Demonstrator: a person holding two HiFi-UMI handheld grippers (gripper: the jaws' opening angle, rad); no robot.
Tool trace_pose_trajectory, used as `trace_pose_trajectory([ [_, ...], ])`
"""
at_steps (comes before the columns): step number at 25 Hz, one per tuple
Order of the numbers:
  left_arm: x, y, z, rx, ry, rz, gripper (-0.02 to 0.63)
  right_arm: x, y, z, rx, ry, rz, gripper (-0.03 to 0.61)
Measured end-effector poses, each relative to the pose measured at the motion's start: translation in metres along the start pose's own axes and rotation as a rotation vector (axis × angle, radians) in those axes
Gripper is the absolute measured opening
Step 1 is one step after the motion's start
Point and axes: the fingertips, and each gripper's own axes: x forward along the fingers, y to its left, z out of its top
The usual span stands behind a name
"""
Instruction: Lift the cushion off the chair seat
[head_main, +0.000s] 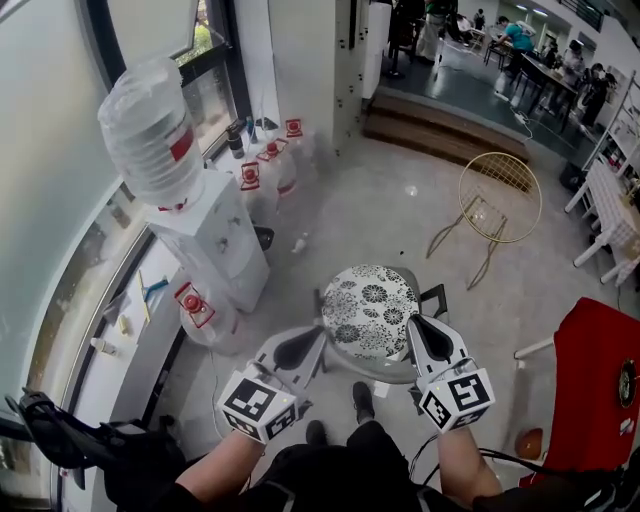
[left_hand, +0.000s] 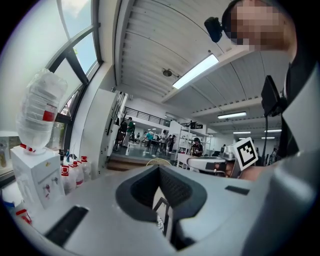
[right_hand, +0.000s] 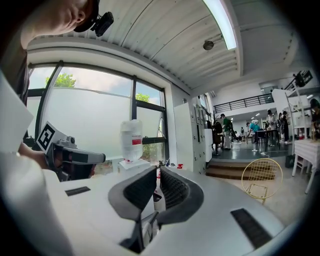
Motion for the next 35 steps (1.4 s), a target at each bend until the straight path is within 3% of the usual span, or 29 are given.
trace_pose_trajectory([
  [8,0.071,0.012,-0.001,-0.011,0.018,0.049,0.006,0.048,-0.065,-0.011,0.017,0.030,0.070,0.022],
  [11,0.100,0.019,-0.006,-0.018,0.025,0.079,0.006,0.068,-0.093,-0.024,0.025,0.052,0.096,0.100],
  [21,0.163,0.047,-0.041,-0.061,0.082,0.158,0.006,0.125,-0.147,-0.074,0.012,0.152,0.162,0.163],
  [28,0.194,0.071,-0.089,-0.090,0.152,0.212,0.006,0.166,-0.167,-0.142,-0.042,0.258,0.232,0.186],
  [35,0.219,0.096,-0.151,-0.174,0.249,0.245,0.007,0.205,-0.169,-0.226,-0.082,0.412,0.323,0.299],
])
